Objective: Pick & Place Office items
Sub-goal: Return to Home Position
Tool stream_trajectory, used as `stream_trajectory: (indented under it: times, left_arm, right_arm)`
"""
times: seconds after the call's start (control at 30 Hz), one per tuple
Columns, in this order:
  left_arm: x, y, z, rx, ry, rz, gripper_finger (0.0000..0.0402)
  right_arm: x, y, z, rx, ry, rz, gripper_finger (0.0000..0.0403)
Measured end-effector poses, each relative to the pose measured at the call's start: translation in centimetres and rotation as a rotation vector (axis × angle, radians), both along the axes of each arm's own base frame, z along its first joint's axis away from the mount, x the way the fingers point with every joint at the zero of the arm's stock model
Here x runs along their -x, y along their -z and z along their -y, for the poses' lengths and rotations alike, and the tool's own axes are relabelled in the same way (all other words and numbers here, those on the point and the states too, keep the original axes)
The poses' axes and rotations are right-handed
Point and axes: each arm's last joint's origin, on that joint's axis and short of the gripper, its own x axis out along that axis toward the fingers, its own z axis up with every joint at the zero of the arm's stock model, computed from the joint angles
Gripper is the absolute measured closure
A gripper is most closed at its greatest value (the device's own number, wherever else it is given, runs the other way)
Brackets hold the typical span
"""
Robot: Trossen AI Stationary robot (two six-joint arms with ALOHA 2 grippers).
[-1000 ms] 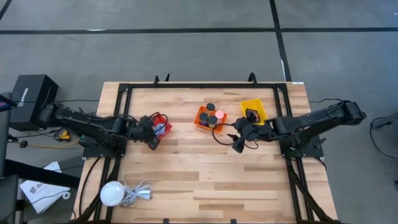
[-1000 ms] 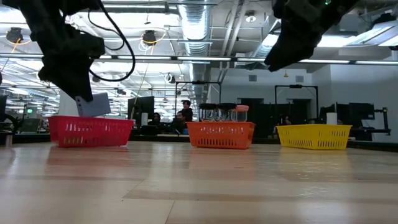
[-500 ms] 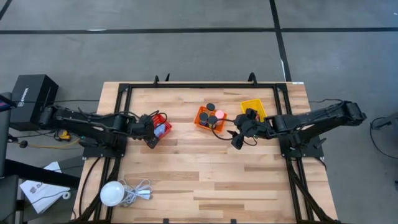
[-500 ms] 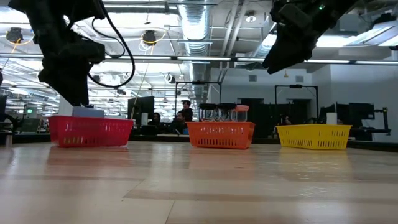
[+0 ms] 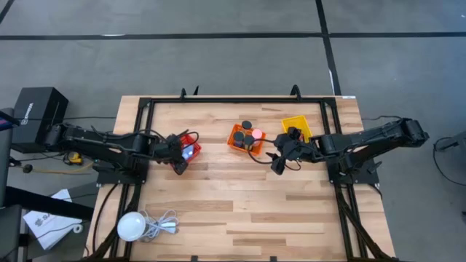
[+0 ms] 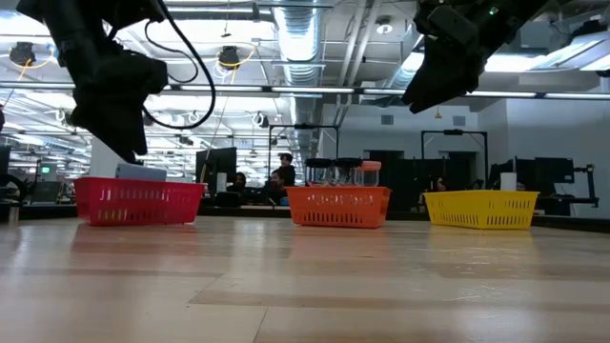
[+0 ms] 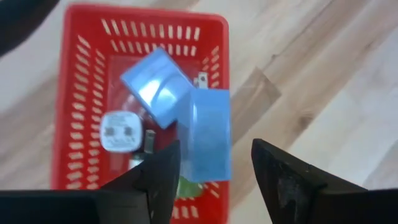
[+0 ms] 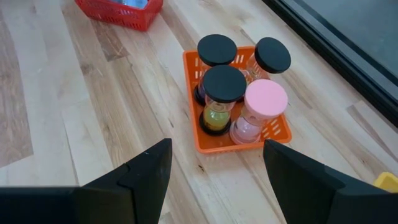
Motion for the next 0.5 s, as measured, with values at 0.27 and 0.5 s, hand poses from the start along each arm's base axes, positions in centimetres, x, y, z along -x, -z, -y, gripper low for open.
stream_trajectory:
  times: [0.27, 0.5]
  left_arm:
    - [-0.03, -0.07, -0.16, -0.090, 0.051, -0.017, 0.0234]
    - [-0.04, -0.06, -0.08, -0.081, 0.059, -0.017, 0.0245]
  right_arm:
    - [0.03, 0.04, 0.08, -0.001, 0.002, -0.006, 0.0158]
    - [0.03, 0.04, 0.06, -0.001, 0.001, -0.006, 0.0158]
